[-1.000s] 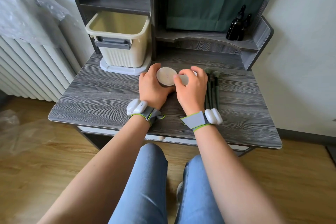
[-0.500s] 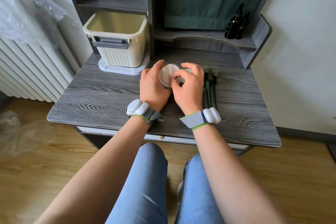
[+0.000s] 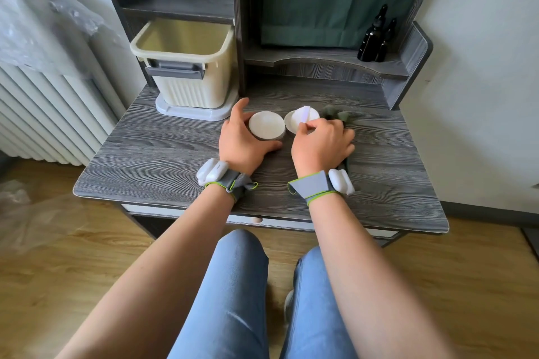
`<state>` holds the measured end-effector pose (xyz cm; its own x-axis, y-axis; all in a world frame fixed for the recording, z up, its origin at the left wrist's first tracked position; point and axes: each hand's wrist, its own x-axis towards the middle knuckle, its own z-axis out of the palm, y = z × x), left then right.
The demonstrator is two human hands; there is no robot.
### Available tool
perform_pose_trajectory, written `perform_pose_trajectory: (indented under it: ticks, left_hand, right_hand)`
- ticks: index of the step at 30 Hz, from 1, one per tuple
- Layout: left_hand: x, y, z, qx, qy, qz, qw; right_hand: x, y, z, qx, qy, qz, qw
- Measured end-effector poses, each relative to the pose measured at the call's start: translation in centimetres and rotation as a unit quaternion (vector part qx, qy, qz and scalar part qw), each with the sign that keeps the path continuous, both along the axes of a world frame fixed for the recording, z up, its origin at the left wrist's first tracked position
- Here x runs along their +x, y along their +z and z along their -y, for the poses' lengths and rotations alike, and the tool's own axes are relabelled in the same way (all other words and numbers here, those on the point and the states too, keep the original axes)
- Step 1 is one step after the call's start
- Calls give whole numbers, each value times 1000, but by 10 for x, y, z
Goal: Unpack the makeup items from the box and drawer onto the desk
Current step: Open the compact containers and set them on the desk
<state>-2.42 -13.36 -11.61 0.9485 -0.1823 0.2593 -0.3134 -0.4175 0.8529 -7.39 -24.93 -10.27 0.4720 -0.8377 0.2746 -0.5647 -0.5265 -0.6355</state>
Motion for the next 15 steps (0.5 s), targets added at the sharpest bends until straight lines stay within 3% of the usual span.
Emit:
perform_pose_trajectory:
  ticks: [9,12,15]
  left_hand:
    - [-6,8,-2,-113,-19,13,993]
    - [-5,8,-1,-120,-19,8,993]
    - [-5,8,-1,-119,-33,6,992]
  right_hand:
    - [0,-1,0,10,6,1,1000]
    - [2,0,-2,-7,18,65,998]
    - [1,3,-9,-63,96,161,980]
